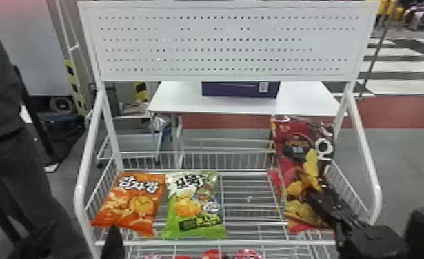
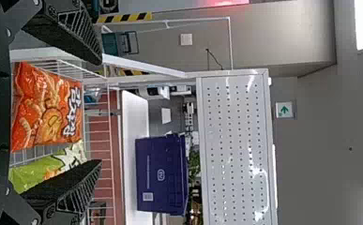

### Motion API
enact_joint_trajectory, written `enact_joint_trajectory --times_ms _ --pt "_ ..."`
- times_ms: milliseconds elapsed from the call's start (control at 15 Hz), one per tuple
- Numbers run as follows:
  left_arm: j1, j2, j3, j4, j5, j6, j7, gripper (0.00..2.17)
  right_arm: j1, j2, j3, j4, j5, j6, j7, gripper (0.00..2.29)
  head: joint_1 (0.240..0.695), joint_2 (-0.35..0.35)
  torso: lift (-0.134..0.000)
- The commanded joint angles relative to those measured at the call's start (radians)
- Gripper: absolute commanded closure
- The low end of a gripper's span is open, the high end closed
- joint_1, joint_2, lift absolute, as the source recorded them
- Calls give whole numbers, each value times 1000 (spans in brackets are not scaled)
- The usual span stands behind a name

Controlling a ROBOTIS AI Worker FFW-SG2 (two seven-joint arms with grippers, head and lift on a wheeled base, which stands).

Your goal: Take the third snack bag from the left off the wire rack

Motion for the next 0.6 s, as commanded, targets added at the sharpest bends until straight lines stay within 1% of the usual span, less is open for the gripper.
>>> enact_joint_trajectory --times_ms 0,133,200,533 --pt "-2 -1 3 2 2 -1 -1 144 184 -16 -96 -38 -37 -207 0 2246 499 0 0" --pt "-7 2 12 8 17 -4 -1 144 283 -16 -151 -19 -64 -351 3 2246 499 0 0" --pt "-10 0 12 15 17 -4 -1 144 314 -16 -162 -7 -78 -406 11 2246 499 0 0" --pt "-19 2 11 24 25 -13 5 140 377 3 -211 25 -81 -431 14 2246 499 0 0"
